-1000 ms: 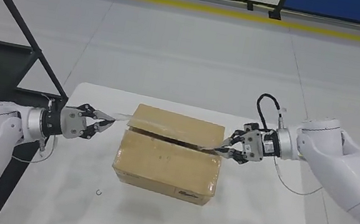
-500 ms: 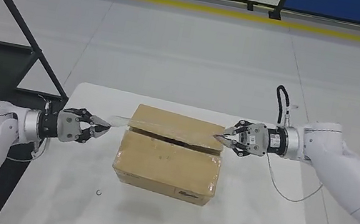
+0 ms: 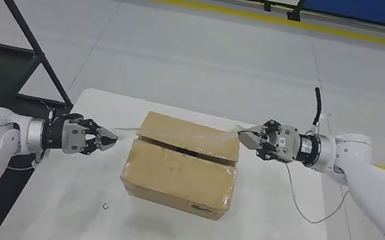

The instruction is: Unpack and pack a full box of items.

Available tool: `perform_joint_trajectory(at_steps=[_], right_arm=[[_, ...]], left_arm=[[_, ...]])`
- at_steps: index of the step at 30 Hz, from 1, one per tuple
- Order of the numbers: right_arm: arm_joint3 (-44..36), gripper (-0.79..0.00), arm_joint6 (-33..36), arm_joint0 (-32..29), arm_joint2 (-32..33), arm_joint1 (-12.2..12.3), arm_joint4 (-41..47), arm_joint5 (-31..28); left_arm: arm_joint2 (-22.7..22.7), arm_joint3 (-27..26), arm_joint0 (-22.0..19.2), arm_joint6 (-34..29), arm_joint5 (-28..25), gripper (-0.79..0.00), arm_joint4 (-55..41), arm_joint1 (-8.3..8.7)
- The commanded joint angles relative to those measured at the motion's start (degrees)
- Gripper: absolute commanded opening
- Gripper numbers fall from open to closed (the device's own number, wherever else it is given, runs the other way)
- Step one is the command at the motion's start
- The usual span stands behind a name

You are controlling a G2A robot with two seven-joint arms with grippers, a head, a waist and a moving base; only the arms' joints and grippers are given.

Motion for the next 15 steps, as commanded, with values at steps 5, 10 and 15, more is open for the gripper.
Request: perform_joint_trajectory(at_steps=[5, 10, 15], right_arm=[[-0.01, -0.785, 0.01, 0.0, 0.0, 0.0, 0.01, -0.01], [-0.01, -0.785, 0.01, 0.0, 0.0, 0.0, 0.01, -0.01], [-0.01, -0.785, 0.01, 0.0, 0.0, 0.0, 0.01, -0.01]], left_arm=[[0.0, 0.0, 0.0, 0.0, 0.0, -0.785, 0.0, 0.0], [0.01, -3.22, 1.84, 4.75, -3.16, -0.785, 4.43, 0.27], [0.22, -5.67, 2.52, 3.45, -5.54, -0.785, 12.62, 1.17]])
